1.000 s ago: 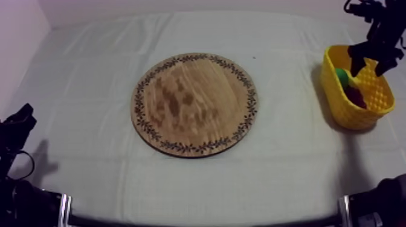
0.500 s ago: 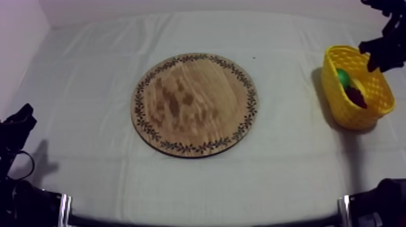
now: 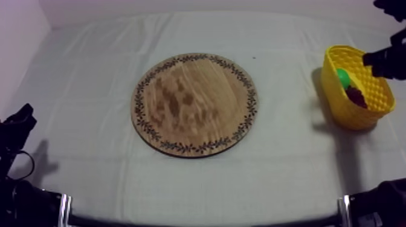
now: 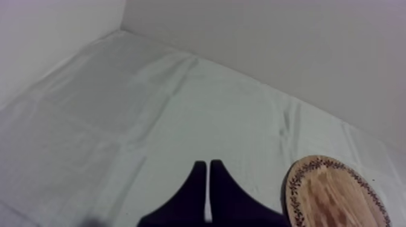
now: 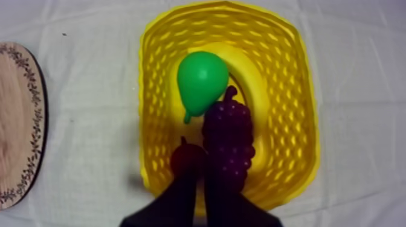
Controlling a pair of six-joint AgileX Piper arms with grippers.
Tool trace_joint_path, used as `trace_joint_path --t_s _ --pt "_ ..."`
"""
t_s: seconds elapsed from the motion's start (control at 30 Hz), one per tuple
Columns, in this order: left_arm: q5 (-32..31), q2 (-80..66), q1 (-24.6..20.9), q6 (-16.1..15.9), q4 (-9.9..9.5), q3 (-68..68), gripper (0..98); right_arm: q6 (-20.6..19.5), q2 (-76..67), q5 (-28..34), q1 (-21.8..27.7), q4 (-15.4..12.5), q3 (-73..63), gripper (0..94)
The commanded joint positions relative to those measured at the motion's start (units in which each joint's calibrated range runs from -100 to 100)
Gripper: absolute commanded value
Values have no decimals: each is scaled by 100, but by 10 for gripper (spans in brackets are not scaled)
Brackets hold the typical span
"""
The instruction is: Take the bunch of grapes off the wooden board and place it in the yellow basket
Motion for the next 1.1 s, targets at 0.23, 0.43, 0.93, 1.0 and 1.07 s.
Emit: trace_joint_path --t_s 0.23,0.43,0.93,1.0,1.07 --pt "0 2 2 -1 1 -4 0 -731 -1467 -1510 -180 59 1575 4" --pt "0 2 2 -1 1 -4 0 -722 -2425 -2203 -250 -276 2508 4" --pt "0 2 2 -1 1 -4 0 617 -4520 -2274 -193 -1511 4062 4" --pt "0 2 2 -1 1 -4 0 449 -4814 -2218 -227 -1468 4147 4" --pt "0 2 2 -1 1 -4 0 137 -5078 -2163 -253 -1420 4195 4"
